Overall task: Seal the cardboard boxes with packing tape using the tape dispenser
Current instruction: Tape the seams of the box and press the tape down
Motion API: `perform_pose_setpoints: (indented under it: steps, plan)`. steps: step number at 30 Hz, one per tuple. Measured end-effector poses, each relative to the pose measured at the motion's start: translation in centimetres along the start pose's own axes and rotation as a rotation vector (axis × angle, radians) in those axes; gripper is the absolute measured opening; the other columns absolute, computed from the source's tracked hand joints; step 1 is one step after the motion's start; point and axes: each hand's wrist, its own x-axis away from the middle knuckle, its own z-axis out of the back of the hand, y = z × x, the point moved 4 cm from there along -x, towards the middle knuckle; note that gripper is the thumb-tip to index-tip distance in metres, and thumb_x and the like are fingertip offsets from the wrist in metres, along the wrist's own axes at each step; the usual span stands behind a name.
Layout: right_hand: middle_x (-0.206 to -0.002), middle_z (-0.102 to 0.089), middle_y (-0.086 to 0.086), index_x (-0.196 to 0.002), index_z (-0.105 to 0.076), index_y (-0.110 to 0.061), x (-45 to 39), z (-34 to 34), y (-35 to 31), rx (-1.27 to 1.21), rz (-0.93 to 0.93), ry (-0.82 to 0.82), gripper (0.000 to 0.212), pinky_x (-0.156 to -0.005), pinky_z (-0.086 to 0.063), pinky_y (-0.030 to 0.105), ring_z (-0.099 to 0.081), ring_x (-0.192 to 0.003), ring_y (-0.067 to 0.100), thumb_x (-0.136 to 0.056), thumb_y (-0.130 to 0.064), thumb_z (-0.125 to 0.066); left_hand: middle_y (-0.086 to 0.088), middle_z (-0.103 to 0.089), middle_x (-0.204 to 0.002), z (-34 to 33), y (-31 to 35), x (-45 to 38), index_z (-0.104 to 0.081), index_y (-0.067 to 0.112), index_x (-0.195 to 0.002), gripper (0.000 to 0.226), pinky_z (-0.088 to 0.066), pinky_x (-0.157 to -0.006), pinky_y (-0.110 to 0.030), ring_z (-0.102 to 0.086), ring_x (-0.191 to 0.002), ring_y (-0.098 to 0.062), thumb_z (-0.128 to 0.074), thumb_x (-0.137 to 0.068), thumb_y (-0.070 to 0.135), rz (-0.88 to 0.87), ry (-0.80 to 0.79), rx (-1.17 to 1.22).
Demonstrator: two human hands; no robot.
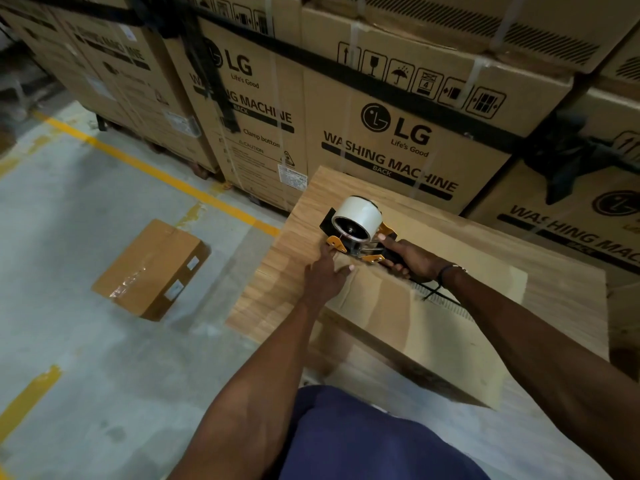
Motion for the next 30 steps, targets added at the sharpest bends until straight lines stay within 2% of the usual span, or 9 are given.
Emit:
perform_pose_setpoints:
  steps: [5, 7, 12, 17, 20, 22, 24, 27, 30]
  plan:
    - [-0.056, -0.034, 0.001, -0.066, -0.05, -0.015, 2.2, 1.4, 1.3, 0.046, 0.012, -0.006, 0.073, -0.047, -0.029, 0.024, -0.025, -0.049, 0.015, -0.092, -0.083, -0.04, -0.006, -0.056, -0.148, -0.3, 0.2, 0.1, -0.025, 0.011, -0.153, 0.082, -0.039, -0.11, -0.056, -0.056, -0.131, -0.037, -0.067, -0.094, 0.05, 0.02, 0.021, -0.05]
    - [-0.057, -0.035, 0.002, -0.065, -0.051, -0.016, 3.3, 2.3, 2.4, 0.053, 0.015, 0.009, 0.074, -0.048, -0.03, 0.024, -0.027, -0.049, 0.015, -0.088, -0.086, -0.042, -0.004, -0.049, -0.155, -0.2, 0.3, 0.1, -0.022, 0.012, -0.155, 0.084, -0.037, -0.111, -0.056, -0.055, -0.134, -0.036, -0.066, -0.094, 0.05, 0.025, 0.015, -0.056]
    - [-0.056, -0.037, 0.002, -0.066, -0.051, -0.015, 6.2, 3.7, 4.8, 0.031, 0.008, 0.046, 0.075, -0.051, -0.028, 0.028, -0.028, -0.049, 0.016, -0.083, -0.087, -0.046, 0.0, -0.05, -0.155, -0.6, 0.1, 0.0, -0.015, 0.022, -0.16, 0.088, -0.035, -0.112, -0.061, -0.054, -0.135, -0.035, -0.066, -0.094, 0.051, 0.038, 0.004, -0.066]
    - [-0.058, -0.037, 0.001, -0.064, -0.053, -0.018, 9.4, 5.9, 8.5, 0.025, -0.017, 0.093, 0.076, -0.052, -0.029, 0.027, -0.028, -0.052, 0.016, -0.078, -0.093, -0.048, 0.0, -0.045, -0.159, -0.6, -0.1, -0.1, -0.007, 0.034, -0.163, 0.09, -0.033, -0.111, -0.065, -0.053, -0.134, -0.035, -0.049, -0.09, 0.065, -0.026, -0.002, -0.174]
    - [-0.059, -0.038, 0.002, -0.067, -0.053, -0.016, 11.0, 6.4, 9.4, 0.019, -0.033, 0.109, 0.078, -0.051, -0.029, 0.026, -0.028, -0.053, 0.016, -0.077, -0.093, -0.047, -0.007, -0.035, -0.163, -1.2, 1.4, 0.4, -0.009, 0.036, -0.163, 0.073, -0.023, -0.116, -0.069, -0.035, -0.147, -0.035, -0.049, -0.103, 0.044, -0.07, -0.008, -0.356]
    - [-0.059, -0.037, 0.001, -0.069, -0.053, -0.014, 11.5, 6.2, 9.1, 0.011, -0.031, 0.108, 0.079, -0.05, -0.03, 0.025, -0.028, -0.052, 0.015, -0.077, -0.093, -0.046, -0.007, -0.012, -0.171, -2.4, 2.6, 1.1, -0.015, 0.031, -0.164, 0.068, -0.017, -0.121, -0.067, -0.009, -0.157, -0.036, -0.046, -0.104, 0.027, -0.197, 0.029, -0.566]
    - [-0.057, -0.038, -0.001, -0.069, -0.053, -0.015, 11.5, 6.0, 8.7, 0.014, -0.028, 0.11, 0.079, -0.049, -0.03, 0.024, -0.028, -0.051, 0.014, -0.079, -0.093, -0.044, -0.008, -0.003, -0.173, -4.0, 3.4, 2.0, -0.018, 0.02, -0.164, 0.069, -0.015, -0.124, -0.062, 0.001, -0.158, -0.035, -0.043, -0.1, 0.023, -0.322, 0.042, -0.659]
    - [-0.056, -0.039, -0.001, -0.068, -0.051, -0.017, 11.6, 6.1, 8.5, 0.039, -0.041, 0.117, 0.077, -0.05, -0.03, 0.025, -0.028, -0.05, 0.015, -0.082, -0.092, -0.04, -0.012, -0.005, -0.172, -7.2, 4.3, 3.6, -0.012, 0.007, -0.164, 0.076, -0.006, -0.128, -0.05, -0.001, -0.159, -0.031, -0.038, -0.101, 0.042, -0.358, -0.052, -0.616]
    - [-0.055, -0.039, 0.002, -0.064, -0.049, -0.017, 11.7, 6.2, 8.8, 0.046, -0.046, 0.124, 0.077, -0.052, -0.029, 0.028, -0.029, -0.049, 0.017, -0.086, -0.09, -0.038, -0.02, -0.019, -0.168, -10.3, 5.4, 5.0, -0.022, 0.003, -0.16, 0.081, -0.009, -0.128, -0.046, -0.013, -0.158, -0.033, -0.038, -0.098, 0.053, -0.434, -0.073, -0.655]
